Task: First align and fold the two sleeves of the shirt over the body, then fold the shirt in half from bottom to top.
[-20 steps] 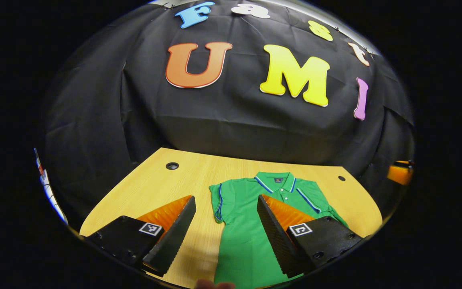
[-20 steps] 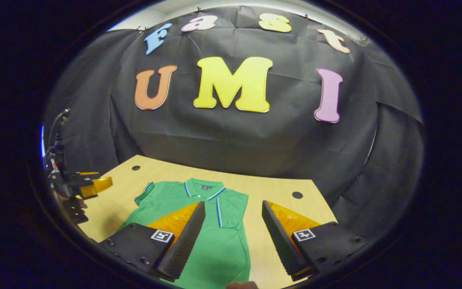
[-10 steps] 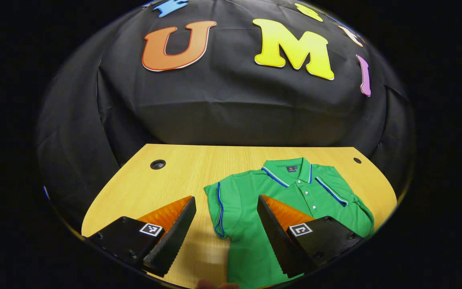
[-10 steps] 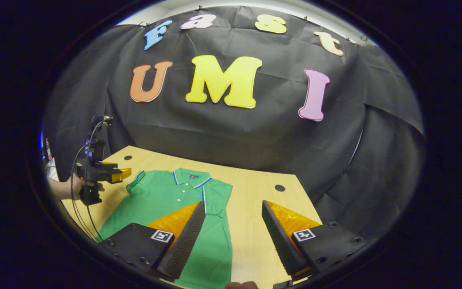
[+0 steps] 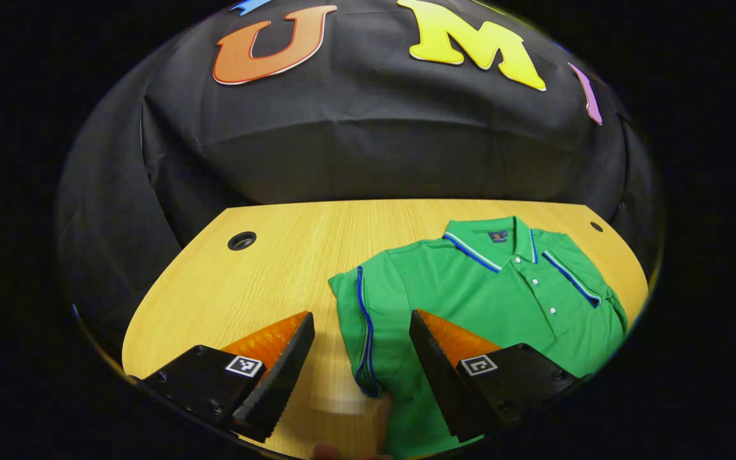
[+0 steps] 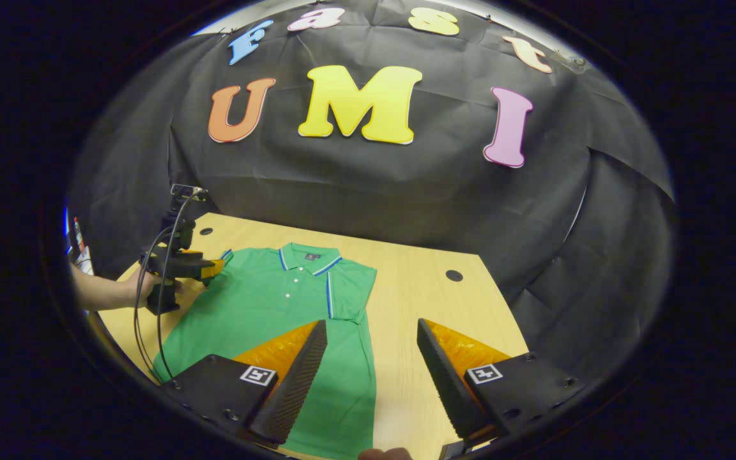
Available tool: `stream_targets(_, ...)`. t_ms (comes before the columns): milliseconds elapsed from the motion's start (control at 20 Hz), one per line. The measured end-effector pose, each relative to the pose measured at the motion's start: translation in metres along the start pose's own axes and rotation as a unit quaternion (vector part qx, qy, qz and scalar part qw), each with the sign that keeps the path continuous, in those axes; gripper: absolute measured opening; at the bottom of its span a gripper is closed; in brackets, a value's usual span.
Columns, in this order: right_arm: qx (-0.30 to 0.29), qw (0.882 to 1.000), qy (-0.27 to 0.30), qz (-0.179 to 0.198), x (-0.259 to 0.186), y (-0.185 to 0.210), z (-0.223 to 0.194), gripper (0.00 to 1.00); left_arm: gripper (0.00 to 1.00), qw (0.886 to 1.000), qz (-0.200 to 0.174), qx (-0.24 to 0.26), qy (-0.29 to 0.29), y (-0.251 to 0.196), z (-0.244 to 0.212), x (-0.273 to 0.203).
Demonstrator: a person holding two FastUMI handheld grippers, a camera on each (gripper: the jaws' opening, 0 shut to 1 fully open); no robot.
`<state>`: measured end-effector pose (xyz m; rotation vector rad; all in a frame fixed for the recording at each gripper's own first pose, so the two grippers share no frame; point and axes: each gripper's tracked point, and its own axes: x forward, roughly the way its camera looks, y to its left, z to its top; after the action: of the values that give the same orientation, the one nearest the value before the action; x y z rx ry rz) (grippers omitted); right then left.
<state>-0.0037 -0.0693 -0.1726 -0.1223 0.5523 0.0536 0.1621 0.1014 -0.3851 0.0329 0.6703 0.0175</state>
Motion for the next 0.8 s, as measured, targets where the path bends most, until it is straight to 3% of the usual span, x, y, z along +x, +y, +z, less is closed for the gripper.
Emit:
stream_targets(200, 0.02, 1.0, 0.007, 0.007, 0.008, 0.005, -0.004, 0.92, 0.89, 1.0, 0.019, 0.022, 0.012, 0.01, -0.004, 0.01)
stream_targets(250, 0.021, 1.0, 0.01, 0.007, 0.009, 0.005, -0.006, 0.92, 0.88, 1.0, 0.017, 0.021, 0.014, 0.01, -0.006, 0.011)
stream_targets(300, 0.022, 1.0, 0.012, 0.006, 0.01, 0.005, -0.006, 0.92, 0.79, 1.0, 0.013, 0.021, 0.018, 0.01, -0.007, 0.014)
stream_targets(350, 0.023, 1.0, 0.013, 0.004, 0.012, 0.004, -0.007, 0.89, 0.8, 0.999, 0.01, 0.024, 0.024, 0.009, -0.011, 0.017)
stream_targets(400, 0.024, 1.0, 0.015, 0.002, 0.013, 0.003, -0.007, 0.89, 0.64, 0.999, 0.011, 0.03, 0.029, 0.01, -0.013, 0.021)
stream_targets(500, 0.023, 1.0, 0.018, -0.002, 0.015, 0.002, -0.009, 0.89, 0.57, 0.999, 0.007, 0.039, 0.032, 0.008, -0.013, 0.023)
stream_targets(650, 0.022, 1.0, 0.022, -0.004, 0.015, 0.003, -0.011, 0.92, 0.33, 0.998, 0.024, 0.058, 0.031, 0.015, -0.012, 0.029)
stream_targets(700, 0.024, 0.999, 0.025, -0.004, 0.015, 0.004, -0.012, 0.92, 0.18, 0.998, 0.02, 0.058, 0.028, 0.014, -0.01, 0.03)
stream_targets(800, 0.028, 0.999, 0.025, 0.0, 0.015, 0.01, -0.011, 0.92, 0.09, 0.998, 0.024, 0.051, 0.02, 0.016, -0.004, 0.028)
